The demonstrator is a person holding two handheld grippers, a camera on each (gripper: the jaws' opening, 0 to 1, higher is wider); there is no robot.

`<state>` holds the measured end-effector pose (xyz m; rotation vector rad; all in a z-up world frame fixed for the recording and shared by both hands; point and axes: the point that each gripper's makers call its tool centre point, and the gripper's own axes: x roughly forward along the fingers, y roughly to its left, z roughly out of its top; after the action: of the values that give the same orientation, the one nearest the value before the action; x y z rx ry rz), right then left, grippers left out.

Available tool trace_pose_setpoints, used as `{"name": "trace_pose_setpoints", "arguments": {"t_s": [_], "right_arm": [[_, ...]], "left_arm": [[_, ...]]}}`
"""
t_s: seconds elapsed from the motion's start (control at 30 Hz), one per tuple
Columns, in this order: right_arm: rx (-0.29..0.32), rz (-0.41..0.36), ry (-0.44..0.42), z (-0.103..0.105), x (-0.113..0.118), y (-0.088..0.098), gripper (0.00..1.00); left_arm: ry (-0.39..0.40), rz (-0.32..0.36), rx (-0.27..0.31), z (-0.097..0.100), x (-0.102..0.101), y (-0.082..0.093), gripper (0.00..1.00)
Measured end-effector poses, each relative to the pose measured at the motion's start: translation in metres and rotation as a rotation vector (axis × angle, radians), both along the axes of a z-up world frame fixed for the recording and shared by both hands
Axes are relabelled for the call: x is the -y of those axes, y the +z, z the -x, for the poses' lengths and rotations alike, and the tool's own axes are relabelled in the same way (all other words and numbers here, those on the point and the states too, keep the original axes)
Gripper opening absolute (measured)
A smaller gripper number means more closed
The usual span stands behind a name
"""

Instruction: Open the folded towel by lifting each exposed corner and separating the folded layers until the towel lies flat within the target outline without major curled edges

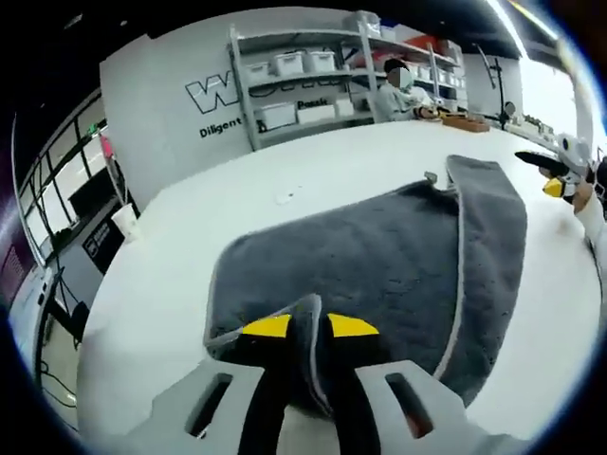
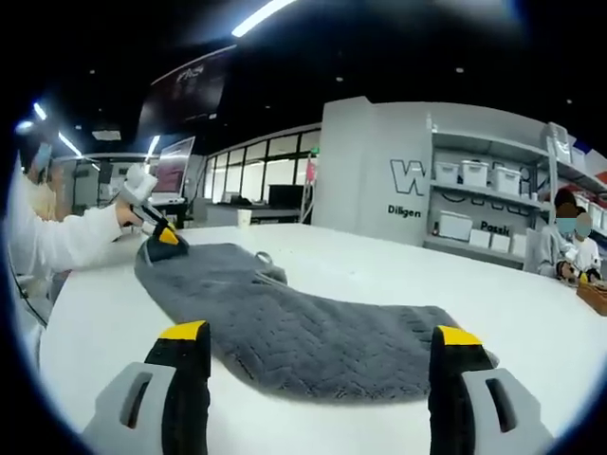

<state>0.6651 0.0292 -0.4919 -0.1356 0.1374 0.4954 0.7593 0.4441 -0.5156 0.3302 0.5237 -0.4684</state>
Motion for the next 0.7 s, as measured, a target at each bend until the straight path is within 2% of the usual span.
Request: {"name": "trace_pose_setpoints", "arguments": {"t_s": [0.23, 0.37, 0.6, 0.7], "right_arm": [[0.002, -0.005, 0.003, 0.000, 0.000, 0.001, 0.95], [0.000, -0.005, -0.005, 0.000, 0.001, 0.000, 0.95], [-0.005, -0.009, -0.012, 0.000, 0.003, -0.002, 0.94], [-0.009, -0.013, -0.016, -0.001, 0.004, -0.003, 0.94]], "left_arm": [[0.038, -0.003, 0.018, 0.015, -0.022, 0.005, 0.02], [0.082, 0.003, 0.029, 0.031, -0.038, 0.005, 0.02], [0.151, 0.062, 0.055, 0.063, -0.064, -0.007, 0.03], [0.187, 0.095, 0.049, 0.074, -0.077, -0.013, 0.03]]}}
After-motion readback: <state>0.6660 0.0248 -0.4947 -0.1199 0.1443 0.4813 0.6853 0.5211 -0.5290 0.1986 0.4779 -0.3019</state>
